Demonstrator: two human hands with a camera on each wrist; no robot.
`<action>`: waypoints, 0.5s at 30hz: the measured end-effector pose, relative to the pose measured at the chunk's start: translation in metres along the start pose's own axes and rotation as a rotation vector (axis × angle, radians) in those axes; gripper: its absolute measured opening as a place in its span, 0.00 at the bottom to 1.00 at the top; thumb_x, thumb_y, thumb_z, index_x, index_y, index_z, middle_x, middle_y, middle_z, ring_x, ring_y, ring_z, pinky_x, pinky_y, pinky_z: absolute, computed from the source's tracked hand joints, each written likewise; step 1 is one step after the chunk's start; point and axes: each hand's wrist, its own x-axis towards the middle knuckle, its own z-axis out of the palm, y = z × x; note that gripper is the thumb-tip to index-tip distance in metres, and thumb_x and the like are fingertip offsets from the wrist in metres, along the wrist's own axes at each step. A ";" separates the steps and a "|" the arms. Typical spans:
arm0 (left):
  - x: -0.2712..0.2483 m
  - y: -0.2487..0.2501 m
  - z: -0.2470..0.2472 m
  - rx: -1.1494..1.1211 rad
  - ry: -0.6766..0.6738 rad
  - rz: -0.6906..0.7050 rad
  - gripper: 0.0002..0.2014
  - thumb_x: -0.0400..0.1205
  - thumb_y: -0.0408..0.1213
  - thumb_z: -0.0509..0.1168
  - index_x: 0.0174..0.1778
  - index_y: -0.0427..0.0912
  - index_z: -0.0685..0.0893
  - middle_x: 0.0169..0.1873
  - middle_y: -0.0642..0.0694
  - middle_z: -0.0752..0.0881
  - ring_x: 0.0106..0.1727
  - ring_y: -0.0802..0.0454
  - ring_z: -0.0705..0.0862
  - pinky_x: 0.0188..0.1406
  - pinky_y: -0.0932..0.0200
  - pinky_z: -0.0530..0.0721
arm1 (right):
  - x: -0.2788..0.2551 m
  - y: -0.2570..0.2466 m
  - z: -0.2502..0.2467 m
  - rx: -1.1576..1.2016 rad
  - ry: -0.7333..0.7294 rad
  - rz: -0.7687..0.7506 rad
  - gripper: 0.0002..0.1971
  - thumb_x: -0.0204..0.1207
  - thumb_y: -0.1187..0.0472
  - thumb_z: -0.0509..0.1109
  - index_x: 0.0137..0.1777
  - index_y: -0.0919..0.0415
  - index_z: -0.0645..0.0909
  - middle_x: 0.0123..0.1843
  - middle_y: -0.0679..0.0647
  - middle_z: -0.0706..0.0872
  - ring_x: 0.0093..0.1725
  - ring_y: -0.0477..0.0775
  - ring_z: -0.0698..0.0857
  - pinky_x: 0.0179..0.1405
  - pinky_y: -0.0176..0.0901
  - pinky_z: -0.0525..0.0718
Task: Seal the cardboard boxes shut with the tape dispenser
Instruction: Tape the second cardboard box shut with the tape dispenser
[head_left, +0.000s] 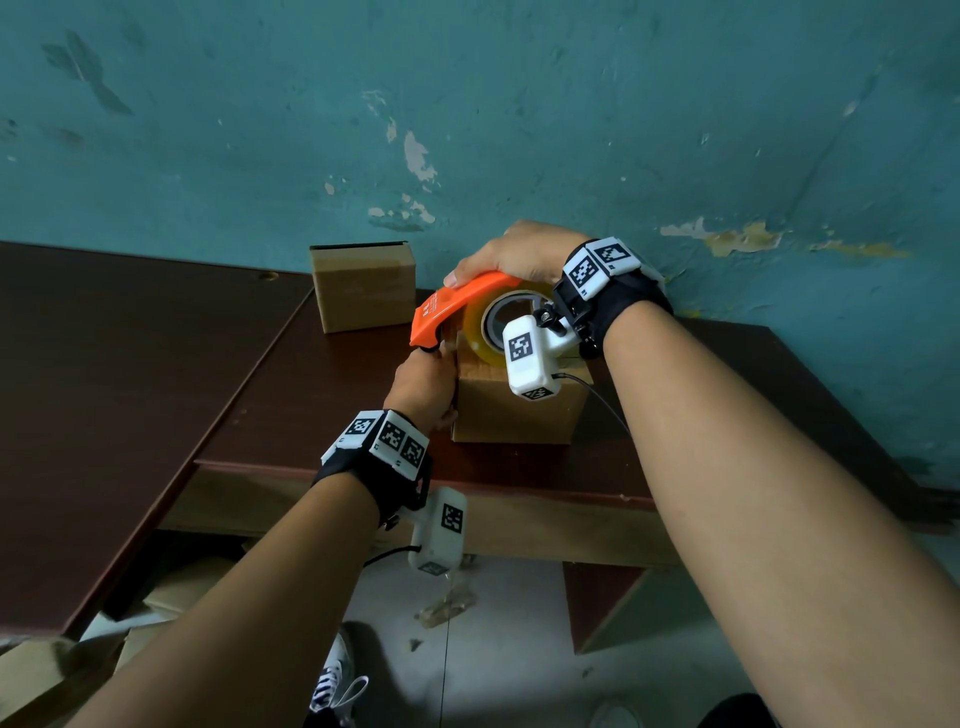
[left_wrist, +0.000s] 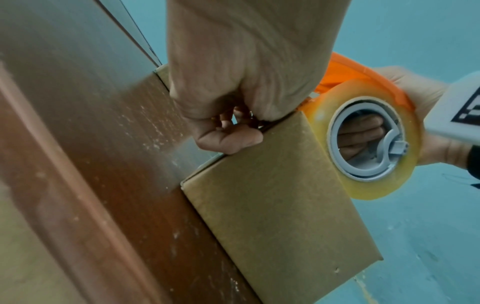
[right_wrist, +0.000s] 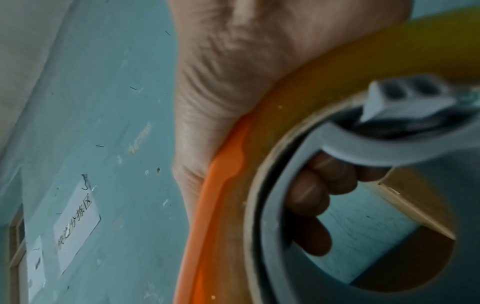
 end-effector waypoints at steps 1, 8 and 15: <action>-0.002 0.000 0.001 -0.008 0.002 -0.003 0.17 0.94 0.54 0.54 0.63 0.43 0.73 0.46 0.34 0.80 0.36 0.39 0.82 0.23 0.54 0.83 | -0.001 0.000 0.000 -0.005 0.004 0.003 0.26 0.66 0.28 0.82 0.43 0.52 0.88 0.48 0.54 0.93 0.45 0.55 0.91 0.52 0.47 0.85; -0.016 -0.003 0.001 0.042 0.001 0.012 0.18 0.94 0.54 0.51 0.70 0.44 0.70 0.54 0.35 0.82 0.43 0.39 0.85 0.27 0.54 0.88 | -0.004 -0.002 0.000 -0.014 0.004 0.004 0.24 0.68 0.29 0.82 0.39 0.52 0.86 0.45 0.53 0.91 0.44 0.55 0.89 0.50 0.46 0.83; -0.030 -0.008 -0.003 0.159 0.208 0.318 0.14 0.94 0.45 0.56 0.62 0.41 0.82 0.49 0.42 0.88 0.50 0.39 0.88 0.45 0.48 0.84 | -0.005 0.001 0.001 -0.012 0.028 0.013 0.25 0.68 0.28 0.81 0.39 0.51 0.86 0.45 0.52 0.91 0.43 0.55 0.89 0.46 0.46 0.81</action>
